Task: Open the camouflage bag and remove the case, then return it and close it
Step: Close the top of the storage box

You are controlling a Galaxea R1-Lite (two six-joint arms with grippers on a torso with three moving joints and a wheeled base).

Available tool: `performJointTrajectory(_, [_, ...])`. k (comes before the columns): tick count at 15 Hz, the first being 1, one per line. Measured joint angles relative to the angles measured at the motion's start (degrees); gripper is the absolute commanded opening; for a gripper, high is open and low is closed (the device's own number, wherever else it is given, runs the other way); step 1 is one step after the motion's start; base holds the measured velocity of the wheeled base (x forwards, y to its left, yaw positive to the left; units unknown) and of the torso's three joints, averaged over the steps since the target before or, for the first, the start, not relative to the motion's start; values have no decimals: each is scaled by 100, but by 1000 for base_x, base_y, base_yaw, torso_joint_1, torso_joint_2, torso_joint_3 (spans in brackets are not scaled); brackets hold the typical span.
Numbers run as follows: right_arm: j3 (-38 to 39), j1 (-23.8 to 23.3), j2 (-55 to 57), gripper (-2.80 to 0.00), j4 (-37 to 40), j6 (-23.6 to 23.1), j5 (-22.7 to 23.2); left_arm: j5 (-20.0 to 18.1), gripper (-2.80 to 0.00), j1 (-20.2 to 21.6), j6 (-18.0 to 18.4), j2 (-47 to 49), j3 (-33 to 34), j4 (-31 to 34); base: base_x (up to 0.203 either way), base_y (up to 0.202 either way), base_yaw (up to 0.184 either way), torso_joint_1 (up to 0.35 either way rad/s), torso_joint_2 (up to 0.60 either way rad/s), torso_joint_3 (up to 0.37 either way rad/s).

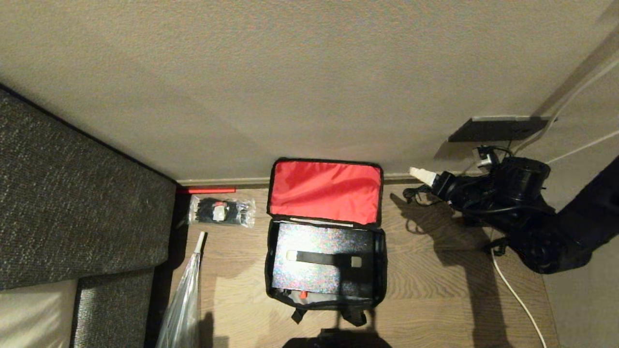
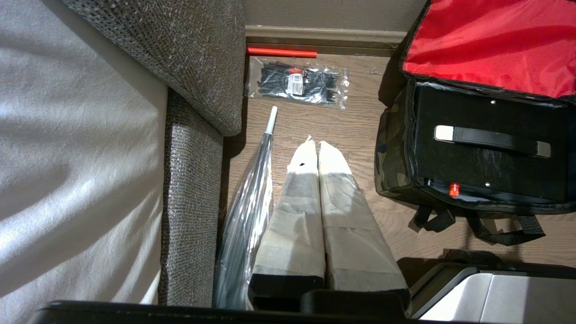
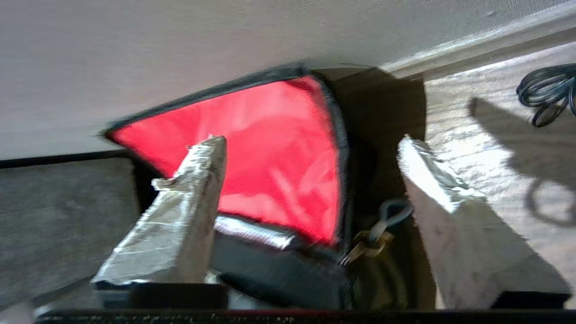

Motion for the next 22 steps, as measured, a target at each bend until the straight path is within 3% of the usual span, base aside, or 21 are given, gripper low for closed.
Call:
performJointTrajectory(6, [-1074,89,1067,0,19,-738,-28,-1,-280,0,0,0,0,0,0,0,0,0,0,0])
performJointTrajectory(9, [-1350,314,1509,0,87,-1023,-311,0,-280,0,-2,0,0,0,0,0,0,0,0,0])
performJointTrajectory(12, [-1978,520,1884,0,14,-1015,-794,-1,-280,0,-2,0,0,0,0,0,0,0,0,0])
performJointTrajectory(15, [-2326,631,2171,0,-159,-891,-880,0,-280,0,0,0,0,0,0,0,0,0,0,0])
performJointTrajectory(18, [-2459,707,2287,0,-237,-479,-954,0,-280,0,3,0,0,0,0,0,0,0,0,0])
performJointTrajectory(19, [-2482,750,2312,-280,-360,-385,-972,0,-280,0,0,0,0,0,0,0,0,0,0,0])
performJointTrajectory(22, [-2492,788,2368,-280,-750,-159,-974,-1,-280,0,2,0,0,0,0,0,0,0,0,0])
